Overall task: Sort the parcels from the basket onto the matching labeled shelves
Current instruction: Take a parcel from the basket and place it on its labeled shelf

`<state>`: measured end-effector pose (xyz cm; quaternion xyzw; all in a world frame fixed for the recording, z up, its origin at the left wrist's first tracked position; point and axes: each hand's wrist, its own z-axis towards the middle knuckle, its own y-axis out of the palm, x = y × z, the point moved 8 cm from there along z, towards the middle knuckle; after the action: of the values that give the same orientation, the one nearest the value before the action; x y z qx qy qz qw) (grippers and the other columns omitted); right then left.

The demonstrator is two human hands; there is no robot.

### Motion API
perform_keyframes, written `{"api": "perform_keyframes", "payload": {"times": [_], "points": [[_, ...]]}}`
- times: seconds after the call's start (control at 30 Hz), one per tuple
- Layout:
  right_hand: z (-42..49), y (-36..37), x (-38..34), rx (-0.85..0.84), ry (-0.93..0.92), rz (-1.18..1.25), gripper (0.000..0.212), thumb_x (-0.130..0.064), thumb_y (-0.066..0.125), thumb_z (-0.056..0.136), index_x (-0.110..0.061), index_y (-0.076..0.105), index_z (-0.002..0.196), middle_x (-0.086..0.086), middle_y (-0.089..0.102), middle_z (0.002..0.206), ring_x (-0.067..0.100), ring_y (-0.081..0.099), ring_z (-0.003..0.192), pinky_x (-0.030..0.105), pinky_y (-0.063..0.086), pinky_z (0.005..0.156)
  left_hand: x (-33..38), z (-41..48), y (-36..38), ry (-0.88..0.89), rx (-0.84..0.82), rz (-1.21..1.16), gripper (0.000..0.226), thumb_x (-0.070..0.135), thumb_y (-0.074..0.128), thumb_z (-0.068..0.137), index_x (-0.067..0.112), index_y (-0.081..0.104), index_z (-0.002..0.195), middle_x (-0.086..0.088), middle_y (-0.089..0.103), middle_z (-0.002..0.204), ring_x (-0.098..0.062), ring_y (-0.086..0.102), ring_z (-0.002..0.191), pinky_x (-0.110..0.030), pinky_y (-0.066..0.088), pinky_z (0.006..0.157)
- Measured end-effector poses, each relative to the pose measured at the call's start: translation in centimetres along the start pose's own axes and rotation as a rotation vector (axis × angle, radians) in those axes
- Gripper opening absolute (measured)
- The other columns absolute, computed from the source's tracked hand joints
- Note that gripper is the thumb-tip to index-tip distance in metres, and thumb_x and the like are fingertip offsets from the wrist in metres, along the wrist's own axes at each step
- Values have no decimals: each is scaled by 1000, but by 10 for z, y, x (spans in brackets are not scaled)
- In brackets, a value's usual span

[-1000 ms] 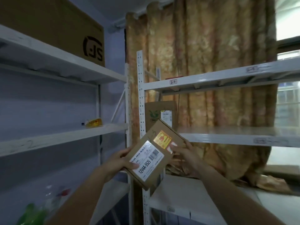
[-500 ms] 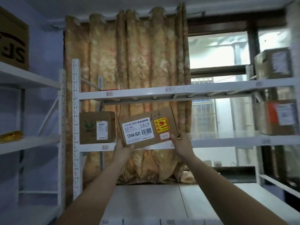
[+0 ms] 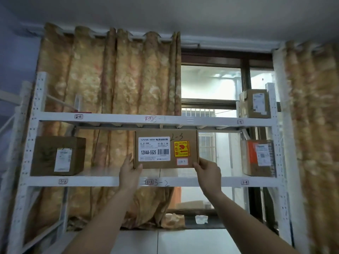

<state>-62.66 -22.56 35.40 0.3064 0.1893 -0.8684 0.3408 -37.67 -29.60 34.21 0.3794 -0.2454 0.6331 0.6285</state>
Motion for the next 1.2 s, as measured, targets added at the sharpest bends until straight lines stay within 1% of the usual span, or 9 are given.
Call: {"api": "perform_keyframes", "payload": {"times": [0.23,0.4,0.53,0.67,0.73,0.9,1.0,1.1,1.2], "points": [[27,23,27,17,-11,32,19,-26,61,92,-16,78,95,-5,75,84,-5,56,61,13,41,58,-8,29,6,58,20,59,37,-3,56,89,5,54,125,-2,61,110,-21,57,107,-29,43,93],[63,69,45,-4,-14,46,22,-22,57,95,-11,76,93,-2,70,76,11,62,68,21,46,60,-15,76,5,188,-27,193,36,-8,56,87,7,59,120,3,65,104,-10,59,92,-1,43,67],[98,114,54,20,-55,39,23,-21,54,96,-12,74,90,1,70,75,12,61,66,21,42,55,-30,126,5,239,-44,249,42,-5,56,88,10,56,127,1,64,114,-13,57,107,-15,42,84],[149,160,50,50,-121,2,24,-23,54,95,-12,72,85,-1,66,69,15,60,64,21,39,55,-37,196,3,314,-4,283,43,0,57,89,17,55,128,6,63,115,-7,55,106,-2,41,71],[181,171,38,98,-168,-33,24,-24,54,95,-13,70,82,-4,63,65,16,58,63,23,38,54,-32,234,9,338,-31,249,42,-2,54,90,11,54,130,-2,63,122,-16,55,114,-12,45,91],[257,195,3,210,-309,-183,25,-27,48,99,-15,69,101,4,73,97,24,67,88,35,54,78,-15,320,26,446,-61,247,35,4,52,92,13,54,126,2,63,114,-18,58,110,-25,47,89],[300,205,-22,225,-380,-248,36,-34,40,100,-13,62,120,6,71,106,24,65,86,33,50,73,-4,365,32,507,-45,199,33,11,53,93,18,56,125,6,64,113,-13,57,107,-13,45,79],[340,215,-34,166,-369,-249,36,-35,34,99,-13,61,106,7,70,98,22,60,77,27,41,59,10,400,45,515,-67,177,35,19,49,95,18,52,130,6,59,118,-13,52,108,-22,39,87],[370,223,-41,116,-317,-252,35,-35,34,97,-12,58,109,12,67,108,32,61,94,38,48,79,13,431,61,474,-154,152,36,16,43,97,15,49,133,1,55,128,-16,49,117,-28,36,99]]}}
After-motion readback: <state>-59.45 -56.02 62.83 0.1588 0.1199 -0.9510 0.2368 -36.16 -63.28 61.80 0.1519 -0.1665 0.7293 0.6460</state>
